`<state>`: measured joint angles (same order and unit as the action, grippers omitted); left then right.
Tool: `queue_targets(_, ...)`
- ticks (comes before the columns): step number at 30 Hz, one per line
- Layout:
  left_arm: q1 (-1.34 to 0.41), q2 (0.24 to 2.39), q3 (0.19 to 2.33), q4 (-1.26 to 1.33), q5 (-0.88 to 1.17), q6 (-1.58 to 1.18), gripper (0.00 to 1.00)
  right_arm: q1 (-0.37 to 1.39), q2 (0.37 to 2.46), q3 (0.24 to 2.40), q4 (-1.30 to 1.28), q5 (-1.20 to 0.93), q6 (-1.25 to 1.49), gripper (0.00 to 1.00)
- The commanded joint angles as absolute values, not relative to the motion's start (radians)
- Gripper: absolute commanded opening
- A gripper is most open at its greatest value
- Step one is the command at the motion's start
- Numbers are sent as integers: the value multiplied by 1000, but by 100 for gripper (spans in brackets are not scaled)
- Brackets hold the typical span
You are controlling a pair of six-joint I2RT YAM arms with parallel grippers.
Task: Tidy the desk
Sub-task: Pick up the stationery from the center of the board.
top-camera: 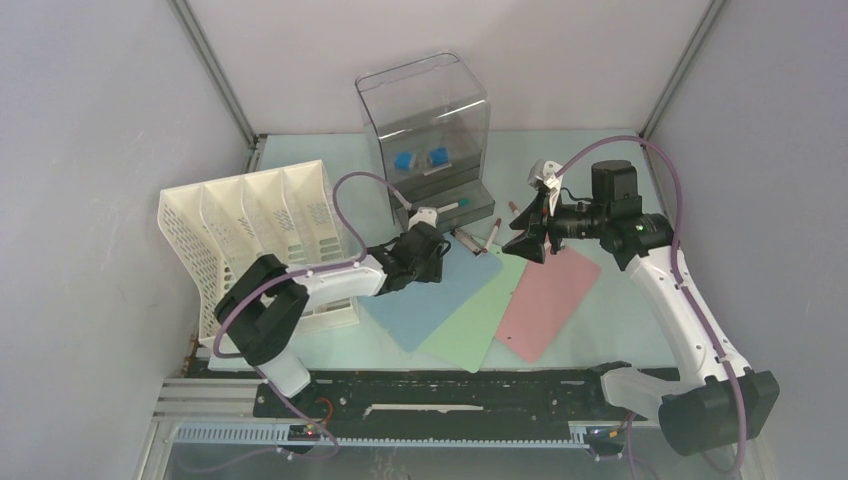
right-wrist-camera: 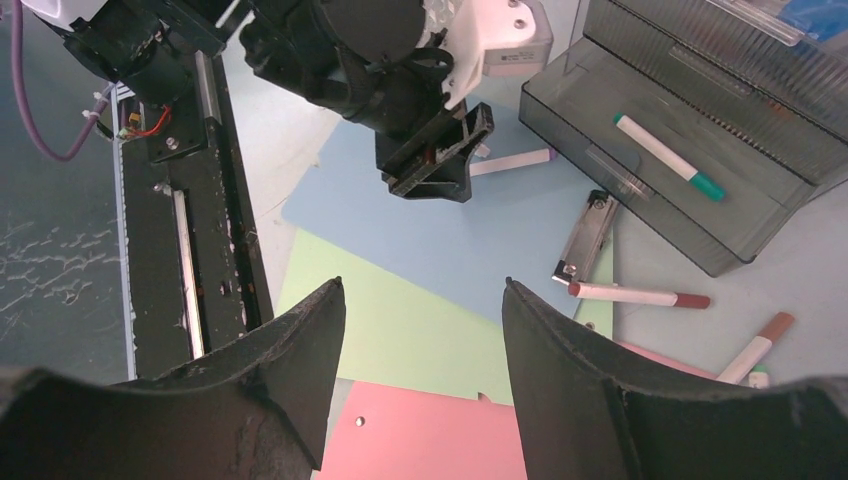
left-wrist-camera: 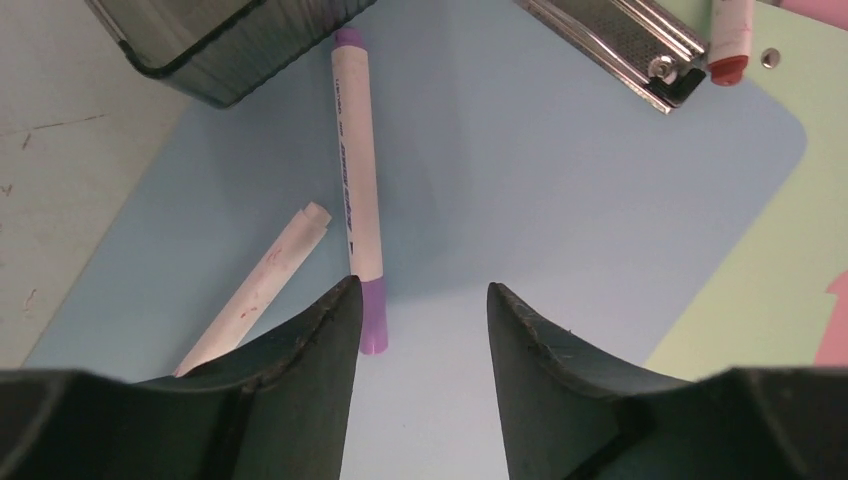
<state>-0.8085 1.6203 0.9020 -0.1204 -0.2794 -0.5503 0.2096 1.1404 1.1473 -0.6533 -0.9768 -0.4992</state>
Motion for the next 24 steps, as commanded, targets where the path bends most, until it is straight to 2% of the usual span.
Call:
queue_targets(1,-808,1675,972,-165,-336,-527,54,206,1141,1149,-639,-1000,-496,66)
queue_targets(15,-808,1747,1014,-183,-347,-511,48,206,1143,1149,-644,-1008,-500,66)
queue_targets(24,-808,1771,1020,-181,-344,-506,38,206,1143,1150,-646,-1011,-500,66)
